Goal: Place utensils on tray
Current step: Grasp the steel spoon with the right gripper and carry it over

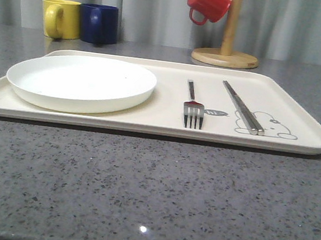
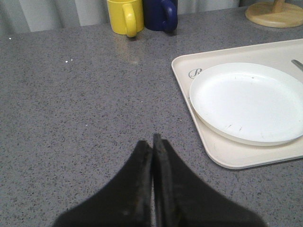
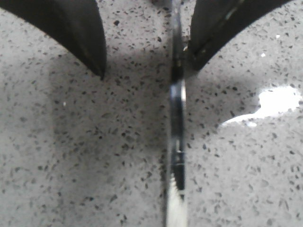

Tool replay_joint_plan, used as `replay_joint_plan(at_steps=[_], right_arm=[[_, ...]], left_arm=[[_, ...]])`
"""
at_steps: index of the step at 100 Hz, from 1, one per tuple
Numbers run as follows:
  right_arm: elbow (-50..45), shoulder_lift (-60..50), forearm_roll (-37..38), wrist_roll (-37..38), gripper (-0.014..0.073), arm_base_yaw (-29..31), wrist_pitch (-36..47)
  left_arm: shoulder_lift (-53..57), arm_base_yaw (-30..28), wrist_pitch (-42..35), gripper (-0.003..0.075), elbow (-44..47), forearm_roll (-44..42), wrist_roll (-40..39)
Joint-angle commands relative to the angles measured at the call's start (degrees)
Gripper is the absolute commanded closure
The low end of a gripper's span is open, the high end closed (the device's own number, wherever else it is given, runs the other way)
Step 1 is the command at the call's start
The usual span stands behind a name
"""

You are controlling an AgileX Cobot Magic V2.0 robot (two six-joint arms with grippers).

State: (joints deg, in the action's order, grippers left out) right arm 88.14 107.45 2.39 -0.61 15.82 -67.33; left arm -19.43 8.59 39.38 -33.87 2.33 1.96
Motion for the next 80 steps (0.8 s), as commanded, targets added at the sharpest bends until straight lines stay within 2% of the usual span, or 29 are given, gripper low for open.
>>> replay_joint_plan(at_steps=[1,7,21,26,51,66,80], right_arm=[[1.20,-1.84,0.88,-0.58,0.0204,0.52,1.00],[1.20,-1.84,0.88,-0.58,0.0273,0.52,0.96],[1.20,-1.84,0.76,-0.58,0.0584,0.52,0.60],[1.20,-1.84,0.48,-0.58,0.0663,0.52,0.60],[1.27,-6.40,-1.81,-0.58,0.0662,-2.41,0.00],[1.39,-11.00,-2.81,-0.58,0.0662,-8.66,-1.45],[2.47,-12.22,-8.45,1.05,0.0662,-15.90,-3.81]], left_arm=[[-0.39,0.33,-4.20,0.0739,-1.56,0.66,-0.36],[-0.39,0.33,-4.20,0.0739,-1.56,0.66,-0.36],[-0.39,0.33,-4.20,0.0739,-1.56,0.66,-0.36],[-0.39,0.33,-4.20,0.0739,-1.56,0.66,-0.36],[-0.39,0.33,-4.20,0.0739,-1.56,0.66,-0.36],[-0.39,0.33,-4.20,0.0739,-1.56,0.66,-0.36],[-0.39,0.33,-4.20,0.0739,-1.56,0.66,-0.36]])
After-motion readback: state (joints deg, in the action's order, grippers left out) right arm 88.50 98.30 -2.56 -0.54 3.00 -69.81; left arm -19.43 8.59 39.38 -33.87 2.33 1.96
